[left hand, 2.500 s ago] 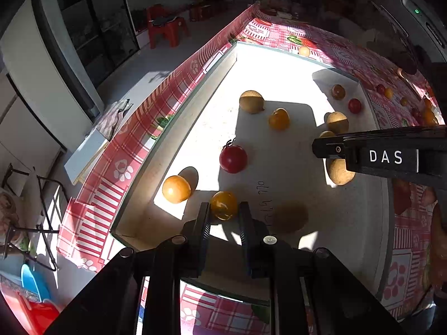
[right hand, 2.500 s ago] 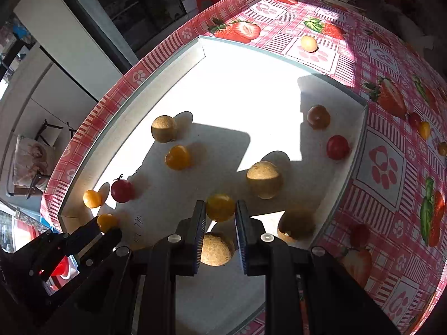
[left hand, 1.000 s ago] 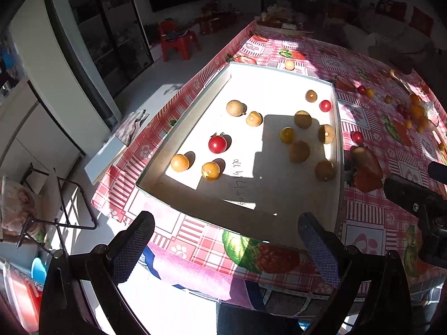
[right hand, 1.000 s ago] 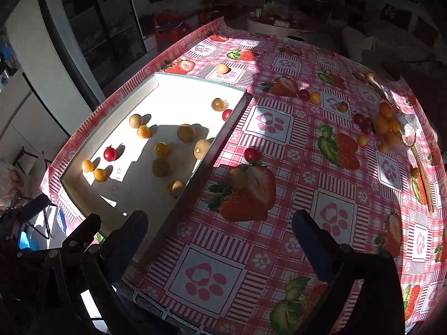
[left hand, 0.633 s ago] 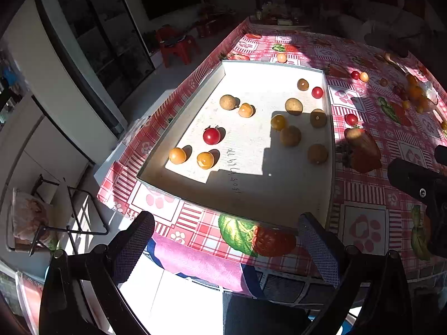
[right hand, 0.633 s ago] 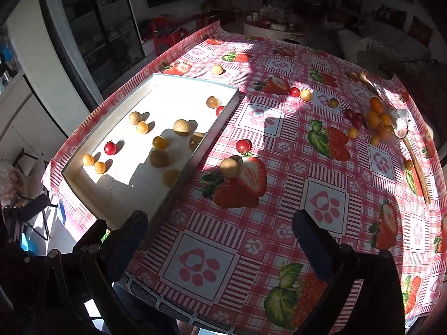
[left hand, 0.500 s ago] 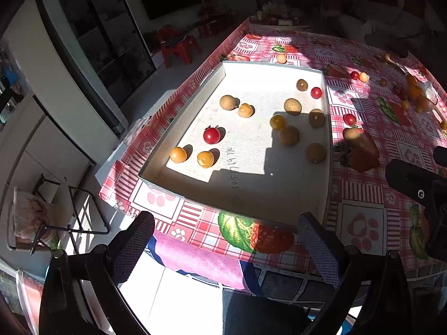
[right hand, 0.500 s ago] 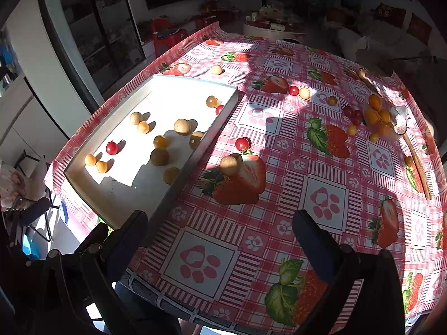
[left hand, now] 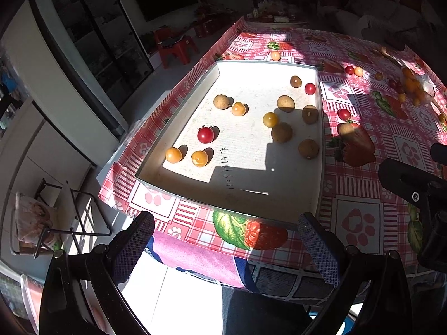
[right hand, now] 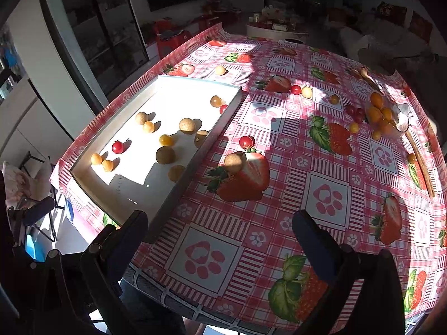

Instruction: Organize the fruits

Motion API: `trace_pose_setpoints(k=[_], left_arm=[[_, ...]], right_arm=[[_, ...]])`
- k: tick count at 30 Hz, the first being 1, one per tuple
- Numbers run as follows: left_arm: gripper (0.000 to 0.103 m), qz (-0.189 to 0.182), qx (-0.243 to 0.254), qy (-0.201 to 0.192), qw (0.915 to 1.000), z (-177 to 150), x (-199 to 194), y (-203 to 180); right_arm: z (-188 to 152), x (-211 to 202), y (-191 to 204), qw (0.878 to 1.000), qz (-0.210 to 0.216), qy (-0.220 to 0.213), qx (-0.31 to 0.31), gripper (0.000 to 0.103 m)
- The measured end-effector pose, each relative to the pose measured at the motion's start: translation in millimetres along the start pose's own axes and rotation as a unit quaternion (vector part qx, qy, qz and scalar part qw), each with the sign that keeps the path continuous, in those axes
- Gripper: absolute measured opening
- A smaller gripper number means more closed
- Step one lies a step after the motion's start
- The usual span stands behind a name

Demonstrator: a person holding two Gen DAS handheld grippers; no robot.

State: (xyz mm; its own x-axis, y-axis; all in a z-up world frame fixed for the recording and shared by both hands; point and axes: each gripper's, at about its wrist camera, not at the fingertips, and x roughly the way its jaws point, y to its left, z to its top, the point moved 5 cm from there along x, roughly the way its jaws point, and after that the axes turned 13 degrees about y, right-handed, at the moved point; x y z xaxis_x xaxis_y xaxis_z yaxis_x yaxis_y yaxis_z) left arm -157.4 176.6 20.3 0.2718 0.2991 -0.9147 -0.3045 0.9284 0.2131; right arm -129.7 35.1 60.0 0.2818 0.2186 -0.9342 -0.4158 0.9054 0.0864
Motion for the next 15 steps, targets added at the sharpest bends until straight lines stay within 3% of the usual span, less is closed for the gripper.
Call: trace_pose_setpoints(k=[15], left_arm=[[0.103,-0.004,0.012,0.0,0.9999,-3.0,0.3,-4.7]], right_arm=[[-1.4,2.9,5.1,1.0,-0.002,0.006,-0.003,0.103]])
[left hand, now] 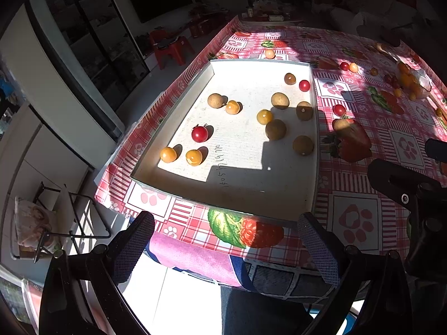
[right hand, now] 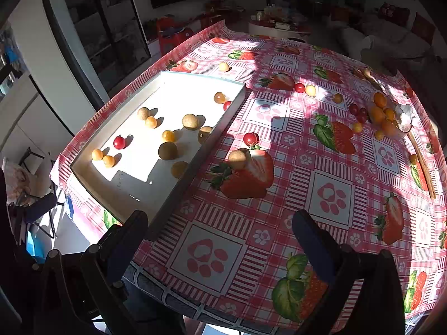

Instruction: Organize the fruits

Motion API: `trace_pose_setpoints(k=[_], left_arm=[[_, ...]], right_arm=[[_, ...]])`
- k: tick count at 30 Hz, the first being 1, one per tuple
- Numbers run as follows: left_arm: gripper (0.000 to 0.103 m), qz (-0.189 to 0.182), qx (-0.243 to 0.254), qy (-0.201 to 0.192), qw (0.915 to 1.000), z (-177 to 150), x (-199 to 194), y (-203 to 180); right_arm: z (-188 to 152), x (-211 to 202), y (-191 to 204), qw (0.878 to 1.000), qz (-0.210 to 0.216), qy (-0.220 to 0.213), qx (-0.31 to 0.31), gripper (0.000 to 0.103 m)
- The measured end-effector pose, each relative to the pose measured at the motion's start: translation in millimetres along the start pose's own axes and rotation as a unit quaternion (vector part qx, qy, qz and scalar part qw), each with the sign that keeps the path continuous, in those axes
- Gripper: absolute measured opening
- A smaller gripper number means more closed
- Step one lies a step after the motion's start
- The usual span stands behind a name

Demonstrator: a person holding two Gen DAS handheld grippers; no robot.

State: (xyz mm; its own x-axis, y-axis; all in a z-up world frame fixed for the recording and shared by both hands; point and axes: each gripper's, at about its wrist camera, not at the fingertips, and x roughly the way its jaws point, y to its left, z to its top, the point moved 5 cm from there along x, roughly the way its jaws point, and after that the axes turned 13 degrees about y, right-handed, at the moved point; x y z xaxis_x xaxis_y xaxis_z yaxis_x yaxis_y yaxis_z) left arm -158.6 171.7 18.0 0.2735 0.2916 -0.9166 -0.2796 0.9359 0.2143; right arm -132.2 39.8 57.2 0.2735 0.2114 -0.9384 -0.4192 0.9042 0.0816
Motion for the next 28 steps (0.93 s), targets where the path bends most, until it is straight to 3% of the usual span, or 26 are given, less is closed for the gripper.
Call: trace_pose_setpoints(k=[28], left_arm=[[0.103,-0.041,-0.017,-0.006,0.999,-0.7,-0.6,4.2]], right_arm=[[-2.3,-1.0,4.9,1.0,-0.001,-0.002,-0.006,0.103]])
